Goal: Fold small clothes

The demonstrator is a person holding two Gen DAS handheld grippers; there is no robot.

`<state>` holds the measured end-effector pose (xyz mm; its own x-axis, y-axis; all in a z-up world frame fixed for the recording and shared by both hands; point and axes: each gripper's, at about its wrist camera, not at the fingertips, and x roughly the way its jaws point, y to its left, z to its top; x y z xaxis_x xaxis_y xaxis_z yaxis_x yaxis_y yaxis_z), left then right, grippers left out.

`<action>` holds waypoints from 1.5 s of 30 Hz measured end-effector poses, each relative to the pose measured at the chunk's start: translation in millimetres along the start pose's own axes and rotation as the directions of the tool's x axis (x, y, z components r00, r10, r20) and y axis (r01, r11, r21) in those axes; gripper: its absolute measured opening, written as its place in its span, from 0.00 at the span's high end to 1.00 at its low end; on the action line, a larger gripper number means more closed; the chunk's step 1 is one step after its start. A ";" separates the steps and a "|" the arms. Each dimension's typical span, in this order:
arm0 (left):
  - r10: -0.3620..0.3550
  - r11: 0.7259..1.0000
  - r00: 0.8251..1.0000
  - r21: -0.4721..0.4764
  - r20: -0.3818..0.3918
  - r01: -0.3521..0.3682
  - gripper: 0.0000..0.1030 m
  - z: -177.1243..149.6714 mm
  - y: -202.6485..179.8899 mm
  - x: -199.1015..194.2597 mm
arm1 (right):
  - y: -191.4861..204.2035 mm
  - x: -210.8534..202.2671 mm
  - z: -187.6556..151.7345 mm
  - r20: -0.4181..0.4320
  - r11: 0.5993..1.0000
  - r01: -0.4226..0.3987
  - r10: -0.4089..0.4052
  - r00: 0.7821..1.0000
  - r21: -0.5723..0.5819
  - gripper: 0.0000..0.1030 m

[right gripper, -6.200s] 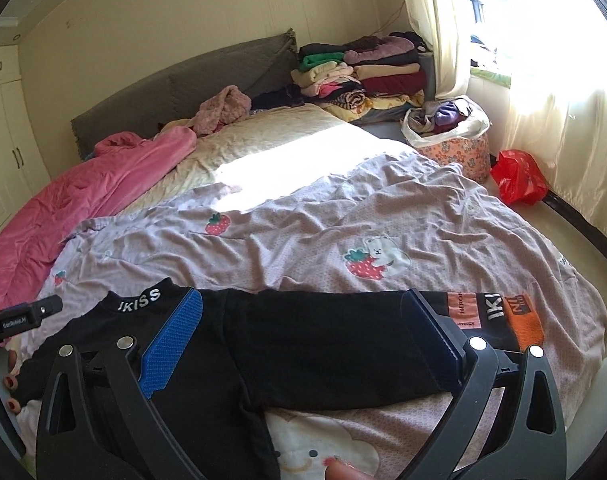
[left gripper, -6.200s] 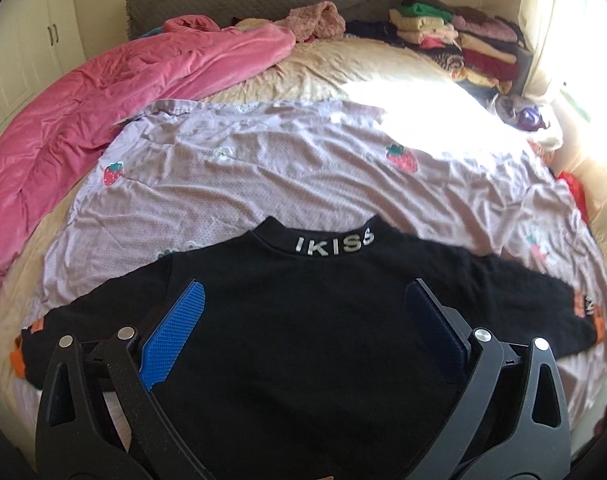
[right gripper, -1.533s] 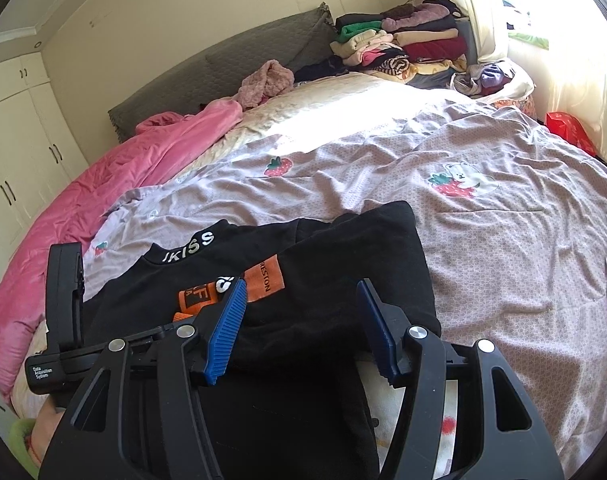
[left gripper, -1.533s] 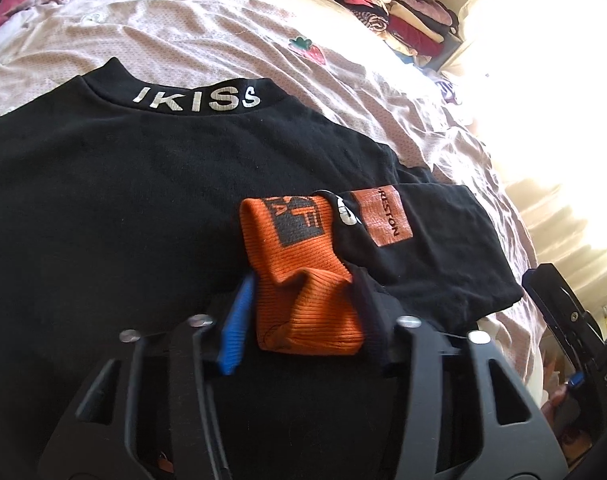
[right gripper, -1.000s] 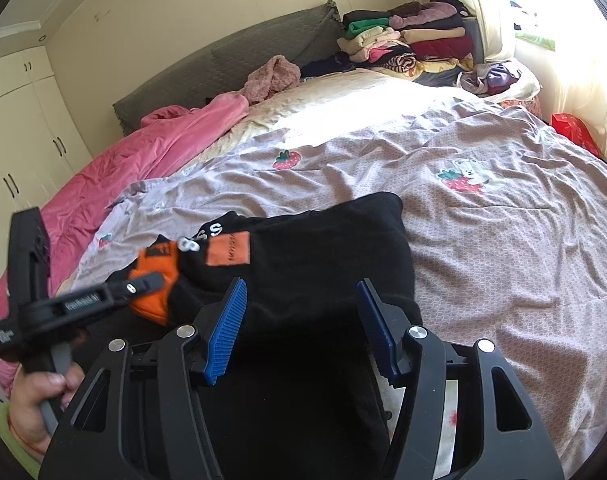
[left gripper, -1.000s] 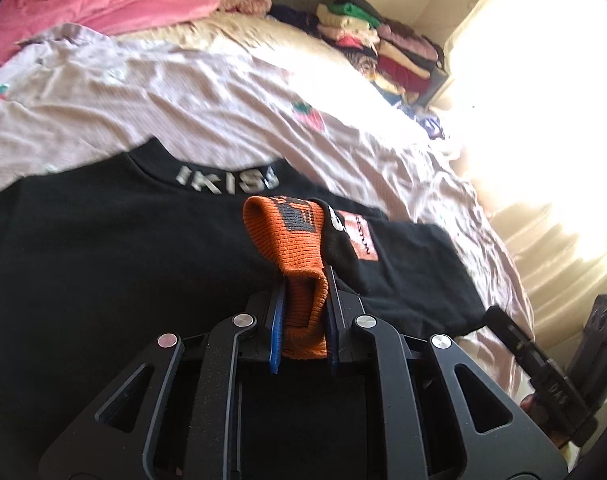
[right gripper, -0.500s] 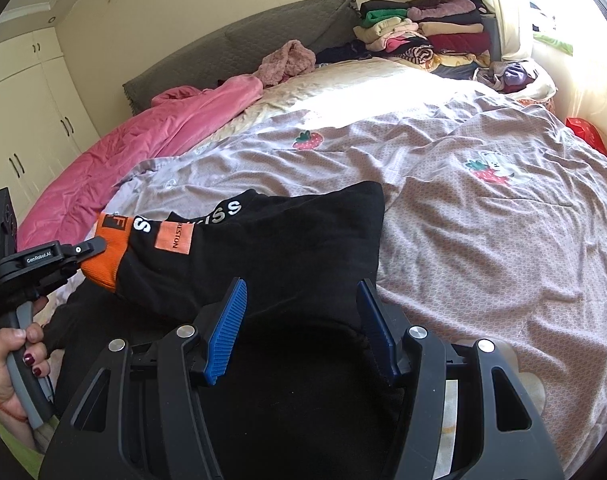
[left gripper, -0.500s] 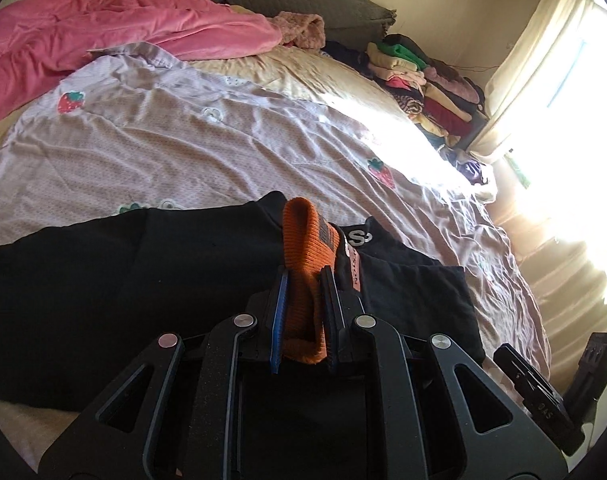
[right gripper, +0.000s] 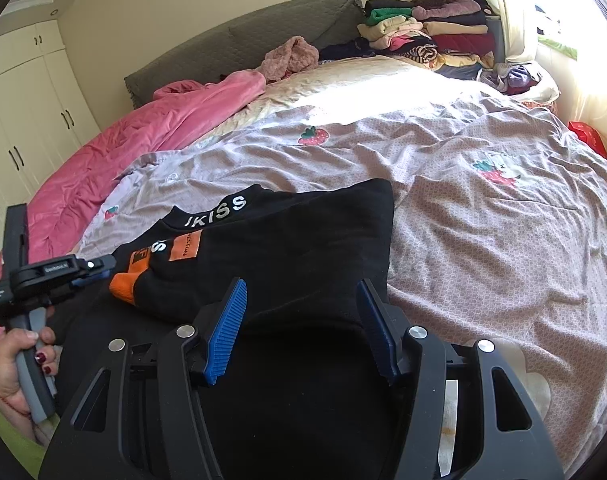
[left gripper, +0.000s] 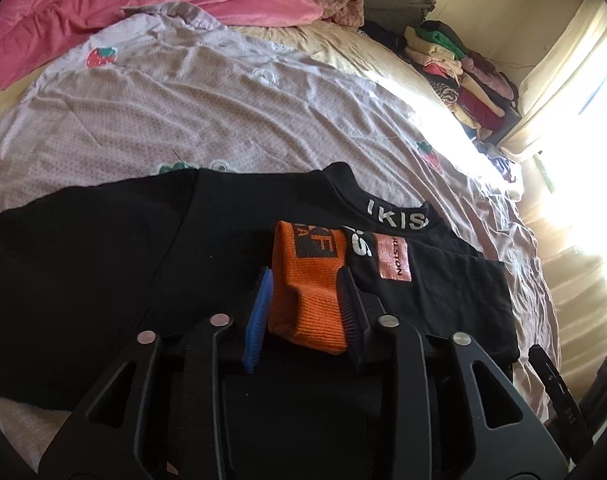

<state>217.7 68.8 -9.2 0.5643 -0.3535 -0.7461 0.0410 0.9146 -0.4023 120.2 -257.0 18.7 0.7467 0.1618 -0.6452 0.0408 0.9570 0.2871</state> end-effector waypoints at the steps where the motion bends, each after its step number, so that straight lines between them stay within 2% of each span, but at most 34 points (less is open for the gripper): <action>1: -0.010 1.000 1.000 -0.005 -0.011 0.010 0.64 -1.7 0.0 4.9 | 0.1 0.3 -0.4 -0.001 1.000 -0.001 0.001 1.000 0.000 0.46; 2: -0.008 1.000 1.000 -0.008 -0.020 0.008 0.59 -3.6 -0.7 8.6 | 0.2 0.7 -0.9 -0.003 1.000 -0.003 0.003 1.000 -0.001 0.46; 3: -0.005 1.000 1.000 -0.006 -0.025 0.004 0.58 -5.1 -1.9 11.7 | 0.6 1.2 -1.5 -0.005 1.000 -0.003 0.003 1.000 -0.002 0.46; 6: -0.016 1.000 0.999 0.013 -0.038 0.016 0.61 -11.6 -8.5 21.8 | 0.5 3.5 -2.8 -0.012 1.000 -0.005 0.005 1.000 -0.005 0.46; 7: -0.001 1.000 0.999 0.023 -0.032 0.002 0.76 -13.6 -10.9 24.7 | 0.8 5.0 -3.5 -0.016 1.000 -0.004 0.004 1.000 -0.005 0.46; 8: 0.027 0.999 0.999 0.038 -0.023 -0.026 0.95 -14.4 -12.6 25.5 | 1.1 6.2 -4.7 -0.019 1.000 -0.005 0.005 1.000 -0.004 0.46; 9: 0.035 0.998 0.999 0.054 -0.016 -0.034 0.95 -15.2 -14.3 25.0 | 1.6 7.3 -5.1 -0.023 1.000 -0.007 0.007 1.000 -0.007 0.46; 15: -0.017 0.999 1.000 0.052 0.024 0.016 0.96 -6.9 -12.8 -9.5 | 1.9 8.4 -7.1 -0.028 1.000 -0.006 0.006 1.000 -0.009 0.46; 19: 0.028 0.995 0.999 0.100 0.036 -0.031 0.94 -3.7 -16.8 -19.1 | 0.3 8.8 -6.3 -0.022 1.000 0.004 -0.004 1.000 -0.011 0.46; 24: 0.138 0.985 0.990 0.104 0.018 -0.139 0.94 -2.3 -8.4 -11.8 | 2.5 9.9 -7.1 -0.027 1.000 0.005 -0.005 1.000 -0.014 0.46; 25: 0.143 0.984 0.989 0.100 0.028 -0.145 0.94 -1.8 -7.2 -14.7 | 3.6 9.5 -7.1 -0.027 1.000 0.003 -0.004 1.000 -0.018 0.46; 28: 0.131 0.985 0.990 0.102 0.060 -0.137 0.79 0.6 -8.0 -24.6 | 5.3 9.7 -5.6 -0.023 1.000 0.005 -0.006 1.000 -0.027 0.46; 34: 0.107 0.978 0.992 0.171 0.070 -0.117 0.64 -6.1 -31.7 -22.2 | 7.8 9.4 -0.7 -0.013 0.999 0.005 -0.006 1.000 -0.039 0.46; 39: 0.076 0.969 0.997 0.235 0.016 -0.078 0.59 -19.7 -53.6 -6.2 | 6.5 5.1 8.5 0.012 0.999 0.017 -0.016 1.000 -0.042 0.46; 41: 0.112 0.960 0.994 0.261 -0.013 -0.105 0.47 -26.1 -56.5 7.0 | 6.8 3.6 14.0 0.024 0.999 0.019 -0.018 1.000 -0.046 0.46; 43: 0.176 0.947 0.983 0.281 -0.058 -0.153 0.46 -33.6 -52.6 27.4 | 9.2 4.2 20.7 0.031 0.998 0.022 -0.020 0.999 -0.062 0.46; 45: 0.192 0.942 0.978 0.295 -0.077 -0.162 0.46 -38.7 -47.0 39.0 | 13.5 6.3 26.4 0.037 0.997 0.024 -0.021 0.999 -0.079 0.46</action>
<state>205.9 4.4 -39.9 0.4962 -0.1851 -0.8483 0.1908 0.9764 -0.1015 143.0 -249.4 37.2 0.7695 0.1329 -0.6246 0.0059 0.9766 0.2150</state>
